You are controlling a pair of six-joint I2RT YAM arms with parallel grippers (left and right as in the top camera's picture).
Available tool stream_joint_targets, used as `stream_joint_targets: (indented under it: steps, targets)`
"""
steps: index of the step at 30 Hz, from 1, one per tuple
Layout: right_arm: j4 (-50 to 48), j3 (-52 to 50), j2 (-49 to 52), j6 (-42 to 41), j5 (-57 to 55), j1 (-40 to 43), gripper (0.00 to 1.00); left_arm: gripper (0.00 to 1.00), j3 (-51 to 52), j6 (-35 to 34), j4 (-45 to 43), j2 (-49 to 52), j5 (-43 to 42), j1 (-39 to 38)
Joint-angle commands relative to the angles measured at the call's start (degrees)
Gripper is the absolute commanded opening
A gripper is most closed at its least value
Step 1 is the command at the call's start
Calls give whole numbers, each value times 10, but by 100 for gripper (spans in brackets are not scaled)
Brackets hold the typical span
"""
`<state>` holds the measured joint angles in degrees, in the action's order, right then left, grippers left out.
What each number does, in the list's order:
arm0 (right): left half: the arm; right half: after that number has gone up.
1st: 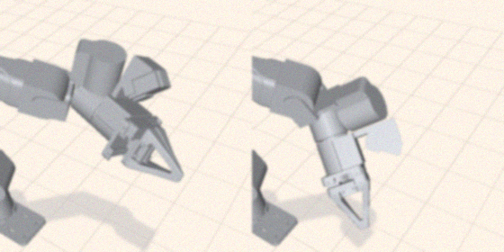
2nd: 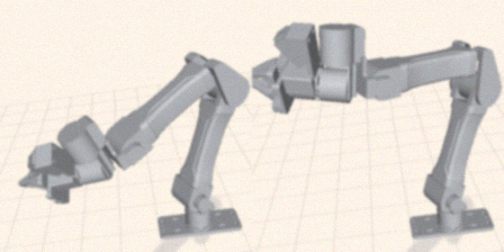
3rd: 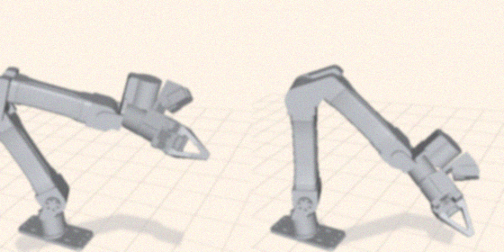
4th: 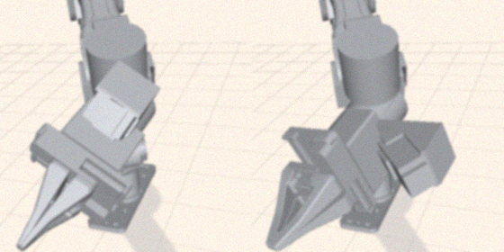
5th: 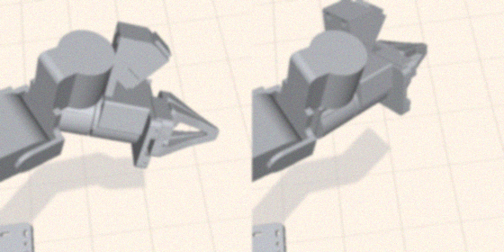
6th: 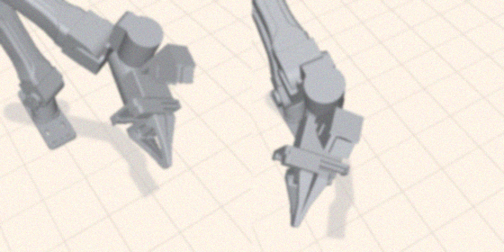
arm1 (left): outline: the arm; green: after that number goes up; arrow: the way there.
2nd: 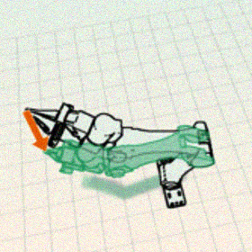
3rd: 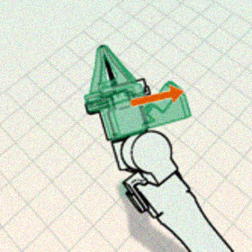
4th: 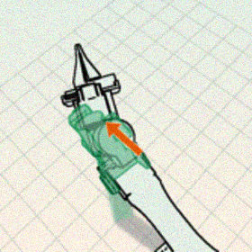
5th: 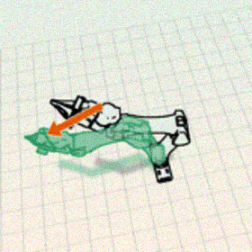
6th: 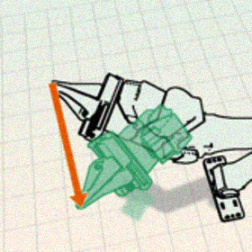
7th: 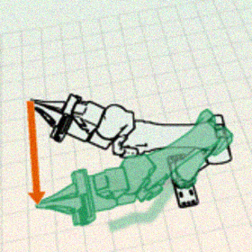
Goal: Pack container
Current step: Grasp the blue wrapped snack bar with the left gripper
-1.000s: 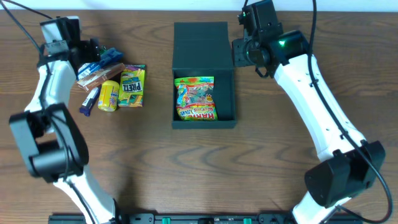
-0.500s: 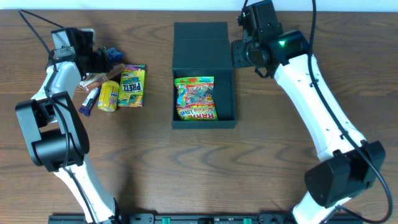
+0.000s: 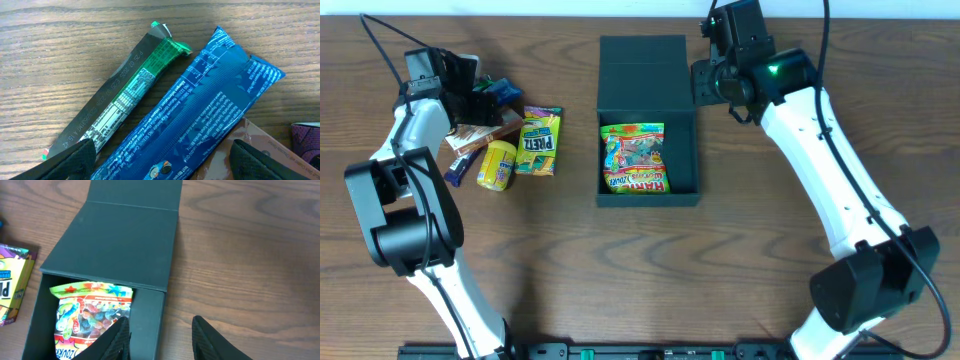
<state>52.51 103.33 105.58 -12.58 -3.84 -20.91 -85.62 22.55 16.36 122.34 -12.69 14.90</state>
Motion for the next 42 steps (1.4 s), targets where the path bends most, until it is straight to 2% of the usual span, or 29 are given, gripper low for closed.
stream_joint_targets:
  steps: [1,9,20,25,29,39,42]
  targets:
    - [0,2,1,-3,0,3,41,85,-5,13,6,29,12,-2]
    - [0,2,1,-3,0,3,41,79,-5,58,12,35,13,-7]
    - [0,2,1,-3,0,3,41,79,-5,78,7,67,43,-7]
    - [0,2,1,-3,1,3,41,71,-5,77,8,68,43,-7]
    - [0,2,1,-3,1,3,41,57,-5,77,13,68,43,-8]
    - [0,2,1,-2,0,3,41,49,-20,56,38,49,43,-33]
    - [0,2,1,-2,0,3,41,43,-39,51,61,40,41,-38]
